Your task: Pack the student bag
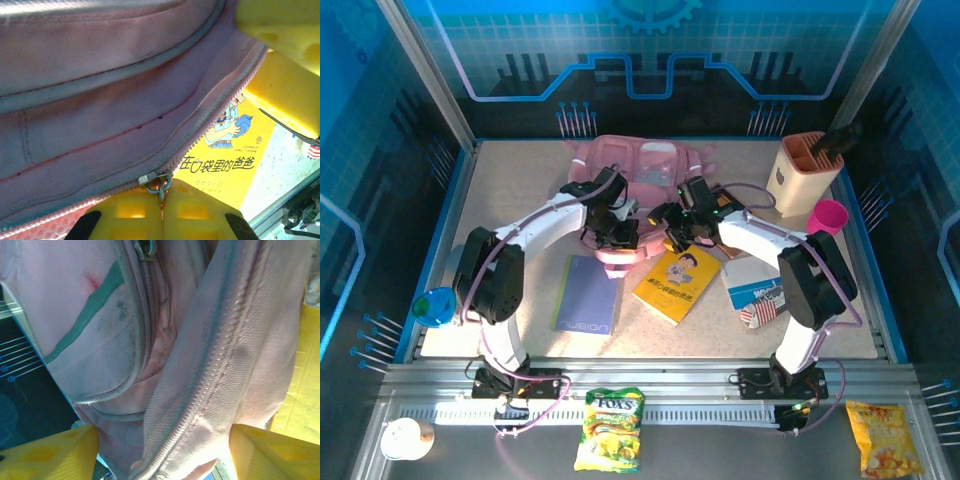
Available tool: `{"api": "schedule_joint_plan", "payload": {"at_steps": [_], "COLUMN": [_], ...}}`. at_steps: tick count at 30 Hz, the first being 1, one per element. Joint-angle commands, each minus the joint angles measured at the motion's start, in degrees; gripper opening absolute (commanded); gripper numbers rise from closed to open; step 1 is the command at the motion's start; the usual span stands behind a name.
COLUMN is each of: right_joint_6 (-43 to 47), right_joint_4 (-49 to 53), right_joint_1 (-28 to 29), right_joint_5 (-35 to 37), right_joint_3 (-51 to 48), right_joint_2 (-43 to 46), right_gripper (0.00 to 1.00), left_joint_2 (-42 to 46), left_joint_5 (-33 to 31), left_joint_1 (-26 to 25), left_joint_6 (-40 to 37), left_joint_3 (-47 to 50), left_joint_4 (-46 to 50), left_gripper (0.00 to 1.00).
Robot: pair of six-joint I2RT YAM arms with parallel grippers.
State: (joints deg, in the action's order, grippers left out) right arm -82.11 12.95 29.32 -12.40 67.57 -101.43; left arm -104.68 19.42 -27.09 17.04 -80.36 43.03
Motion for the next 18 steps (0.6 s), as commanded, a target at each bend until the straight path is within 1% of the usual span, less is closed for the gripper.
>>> {"api": "schedule_joint_plan", "payload": {"at_steps": [1,5,11,13,18], "right_joint_6": [-1.22,-1.55,-2.14,-1.71,0.5], "right_joint_4": [6.01,7.13,8.58,9.05,9.29], "right_joint_1": [0.79,1.25,1.79,1.8,1.35], "right_joint_5": [1.11,2.07,2.91,2.91,4.49], "right_joint_3": [2.86,3.61,4.31,4.67,4.79], "right_joint_2": [-1.91,-3.37,-5.79,-6.55,-6.75], "right_gripper": [0.72,0.72,0.67,0.62,0.38], "left_joint_2": [-0.69,-1.35,-1.88,-1.7,-0.42], "left_joint_5": [3.43,3.34,3.17,3.2,0.48], "left_joint_1": [-1.18,-1.66,-1.8,-1.77,-1.49], "left_joint_6": [1.33,1.43,1.25,1.01,-0.63], "left_joint_3": [-2.15,-2.17,-1.84,-1.42,0.54], "left_joint_4": [-1.32,-1.45,-1.34,-1.43,-0.83], "left_gripper": [0.0,0.0,0.0,0.0,0.0]}}
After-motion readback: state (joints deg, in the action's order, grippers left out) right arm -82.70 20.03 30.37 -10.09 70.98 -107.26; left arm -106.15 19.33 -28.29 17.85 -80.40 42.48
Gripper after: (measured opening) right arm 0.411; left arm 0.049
